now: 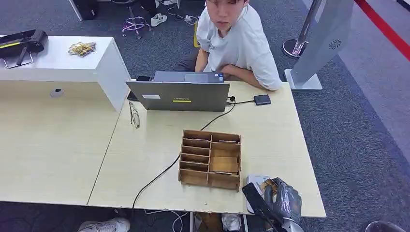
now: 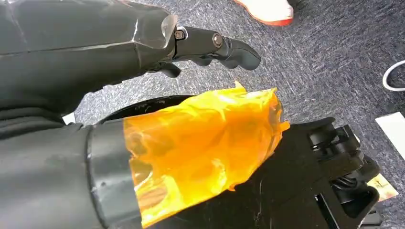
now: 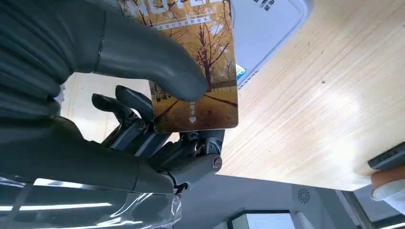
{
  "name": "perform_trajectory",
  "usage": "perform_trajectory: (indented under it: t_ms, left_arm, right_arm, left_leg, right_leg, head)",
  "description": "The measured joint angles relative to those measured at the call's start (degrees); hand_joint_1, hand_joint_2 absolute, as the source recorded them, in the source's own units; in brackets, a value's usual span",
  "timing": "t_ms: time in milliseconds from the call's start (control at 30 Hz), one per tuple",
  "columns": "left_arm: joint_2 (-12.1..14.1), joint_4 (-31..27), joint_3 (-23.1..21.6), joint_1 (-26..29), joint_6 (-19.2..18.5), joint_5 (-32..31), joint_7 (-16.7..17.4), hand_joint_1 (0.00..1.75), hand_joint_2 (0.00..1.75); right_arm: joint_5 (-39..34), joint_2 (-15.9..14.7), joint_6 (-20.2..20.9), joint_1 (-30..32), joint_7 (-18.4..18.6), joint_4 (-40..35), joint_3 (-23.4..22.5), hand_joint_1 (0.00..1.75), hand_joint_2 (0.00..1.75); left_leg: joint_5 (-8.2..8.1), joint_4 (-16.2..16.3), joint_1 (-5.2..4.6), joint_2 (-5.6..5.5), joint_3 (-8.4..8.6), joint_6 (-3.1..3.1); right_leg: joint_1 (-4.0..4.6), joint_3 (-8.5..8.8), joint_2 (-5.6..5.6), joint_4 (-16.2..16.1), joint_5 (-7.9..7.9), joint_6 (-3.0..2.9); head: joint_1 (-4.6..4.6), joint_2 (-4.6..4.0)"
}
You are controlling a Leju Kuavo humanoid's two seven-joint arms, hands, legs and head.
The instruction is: Pass the card to the sensor for recognition and then transmit it.
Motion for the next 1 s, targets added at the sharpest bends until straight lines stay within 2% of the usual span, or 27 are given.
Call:
perform_trajectory:
  t_ms: [300, 1000]
  left_arm:
    - [0.02, 0.00, 0.00, 0.00, -0.02, 0.15, 0.00, 0.00, 0.00]
    - [0.02, 0.00, 0.02, 0.01, -0.09, 0.68, -0.20, 0.00, 0.00]
  right_arm:
    - [1.29, 0.26, -1.95, 0.60, -0.63, -2.23, 0.00, 1.75, 1.75]
    - [3.67, 0.26, -7.52, 3.94, -4.46, -14.49, 1.33, 1.75, 1.75]
  left_leg:
    - [0.00, 0.00, 0.00, 0.00, 0.00, 0.00]
    - [0.00, 0.00, 0.00, -0.01, -0.02, 0.00]
  right_leg:
    - [0.00, 0.00, 0.00, 0.00, 0.00, 0.00]
    - [0.00, -0.01, 0.00, 0.00, 0.00, 0.00]
  head:
    - [0.00, 0.00]
    - [-0.02, 0.00]
